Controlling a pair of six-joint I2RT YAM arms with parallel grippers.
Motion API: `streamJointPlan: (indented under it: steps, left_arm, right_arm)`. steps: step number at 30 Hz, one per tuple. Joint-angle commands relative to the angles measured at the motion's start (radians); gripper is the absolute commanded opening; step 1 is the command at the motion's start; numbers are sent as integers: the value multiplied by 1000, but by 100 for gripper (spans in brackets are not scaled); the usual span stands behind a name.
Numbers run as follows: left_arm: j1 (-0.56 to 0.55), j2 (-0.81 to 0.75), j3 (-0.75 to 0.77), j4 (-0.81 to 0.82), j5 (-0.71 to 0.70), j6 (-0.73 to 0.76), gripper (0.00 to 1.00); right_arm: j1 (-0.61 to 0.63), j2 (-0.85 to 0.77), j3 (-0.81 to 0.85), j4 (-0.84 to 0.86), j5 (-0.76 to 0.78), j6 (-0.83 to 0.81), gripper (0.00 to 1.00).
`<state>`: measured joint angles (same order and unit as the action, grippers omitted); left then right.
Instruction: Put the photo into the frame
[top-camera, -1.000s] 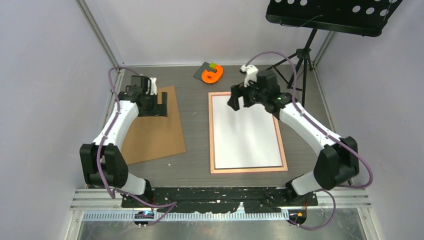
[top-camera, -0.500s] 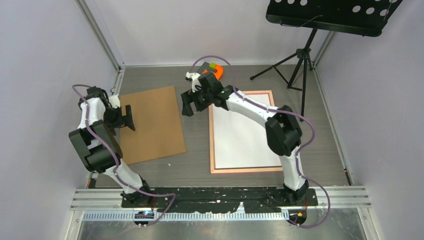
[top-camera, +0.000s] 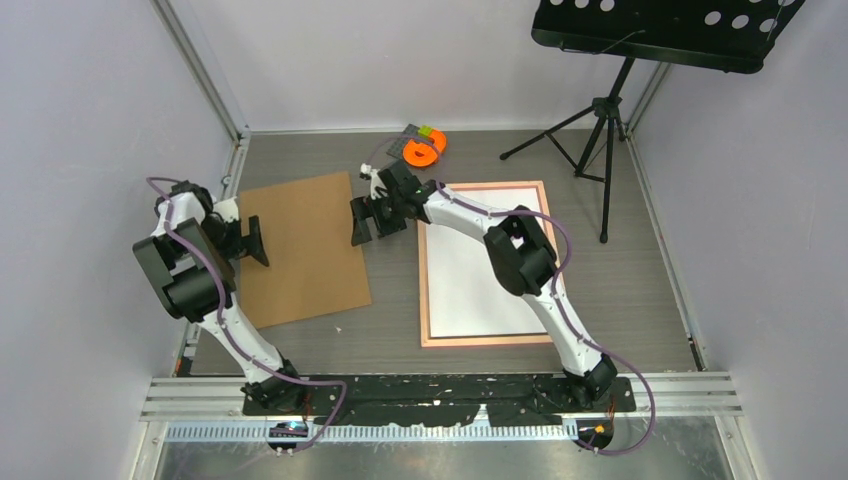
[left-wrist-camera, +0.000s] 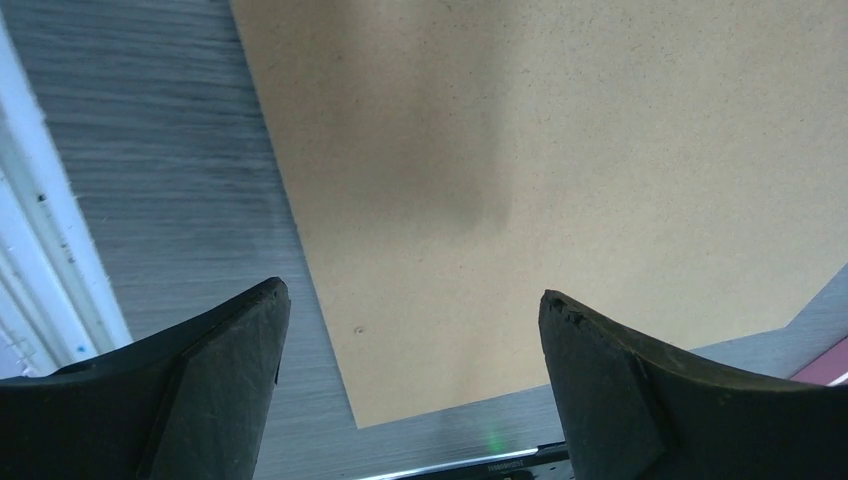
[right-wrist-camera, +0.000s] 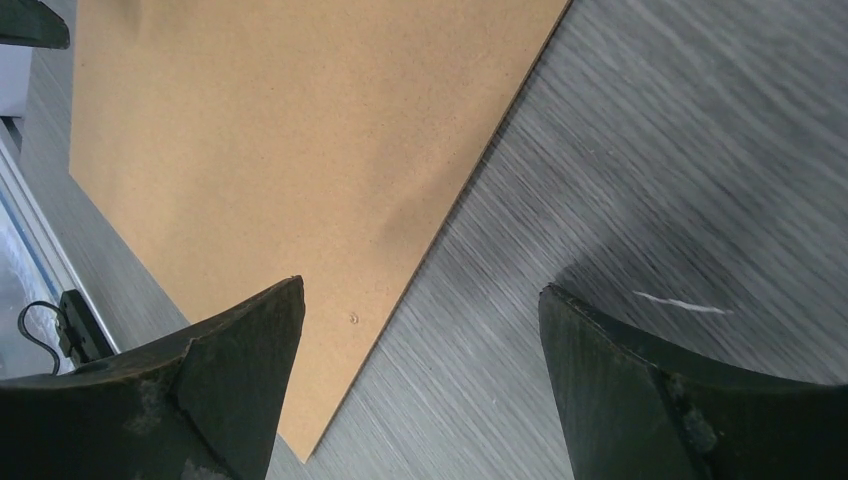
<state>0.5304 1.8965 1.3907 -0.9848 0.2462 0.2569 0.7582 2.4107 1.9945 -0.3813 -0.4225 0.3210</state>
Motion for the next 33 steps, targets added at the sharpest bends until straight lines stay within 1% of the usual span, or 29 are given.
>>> streamJointPlan:
  steps: [1, 8, 10, 22, 27, 29, 33]
  left_arm:
    - [6, 27, 33, -3, 53, 22, 93]
    - [7, 70, 39, 4, 50, 20, 91]
    - [11, 75, 38, 3, 79, 19, 89]
    - [13, 59, 10, 21, 113, 13, 88]
    - [12, 59, 9, 15, 158, 19, 87]
    - [13, 56, 4, 14, 182, 26, 83]
    - [13, 31, -7, 12, 238, 48, 85]
  right_arm:
    - [17, 23, 89, 16, -64, 26, 93]
    - [20, 76, 118, 23, -94, 53, 93]
    - [21, 88, 124, 25, -99, 60, 93]
    - [38, 131, 143, 34, -117, 82, 93]
    - [43, 144, 140, 38, -129, 94, 93]
    - [45, 146, 133, 42, -136, 98, 93]
    - [46, 137, 115, 48, -144, 100, 93]
